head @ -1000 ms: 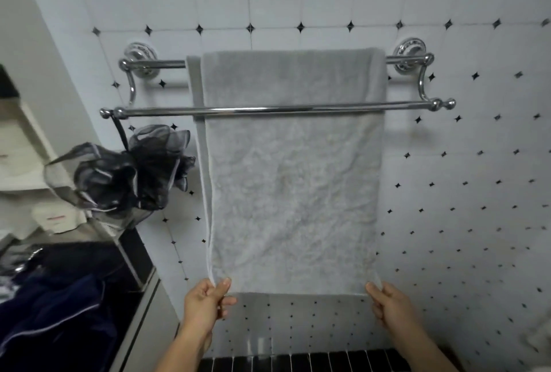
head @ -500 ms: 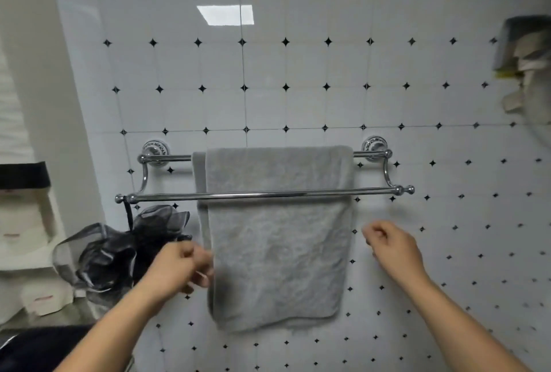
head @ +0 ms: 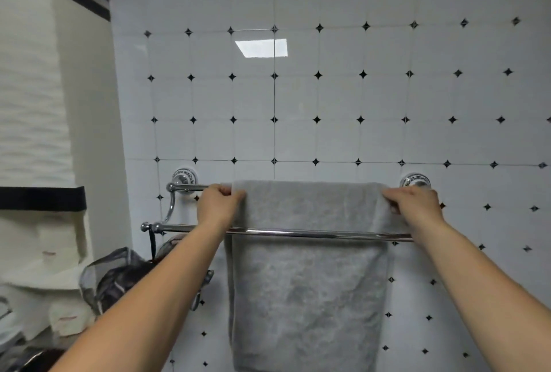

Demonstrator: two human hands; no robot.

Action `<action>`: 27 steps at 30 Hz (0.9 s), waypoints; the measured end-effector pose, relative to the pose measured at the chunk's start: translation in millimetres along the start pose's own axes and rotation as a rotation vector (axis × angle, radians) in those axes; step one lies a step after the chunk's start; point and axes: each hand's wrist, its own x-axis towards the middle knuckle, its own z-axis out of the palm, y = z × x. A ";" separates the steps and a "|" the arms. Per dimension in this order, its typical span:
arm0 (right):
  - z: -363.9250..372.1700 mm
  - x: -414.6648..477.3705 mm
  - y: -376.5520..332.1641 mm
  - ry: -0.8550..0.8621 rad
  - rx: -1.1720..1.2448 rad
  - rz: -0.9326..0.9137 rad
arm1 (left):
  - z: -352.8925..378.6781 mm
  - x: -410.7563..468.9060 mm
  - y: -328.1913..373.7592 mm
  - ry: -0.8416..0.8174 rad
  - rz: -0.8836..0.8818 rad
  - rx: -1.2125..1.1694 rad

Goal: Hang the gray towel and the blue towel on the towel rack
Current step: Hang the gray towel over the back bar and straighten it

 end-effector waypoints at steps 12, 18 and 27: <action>-35.7 2.2 -1.4 -0.335 -0.229 0.071 | -12.3 27.0 -5.6 -0.016 -0.125 -0.099; -18.2 8.6 -14.8 -0.229 -0.132 0.171 | -7.4 30.7 -6.9 0.038 -0.082 -0.001; -22.4 19.8 -20.5 -0.142 0.177 0.228 | -17.8 28.3 2.7 -0.073 -0.064 -0.150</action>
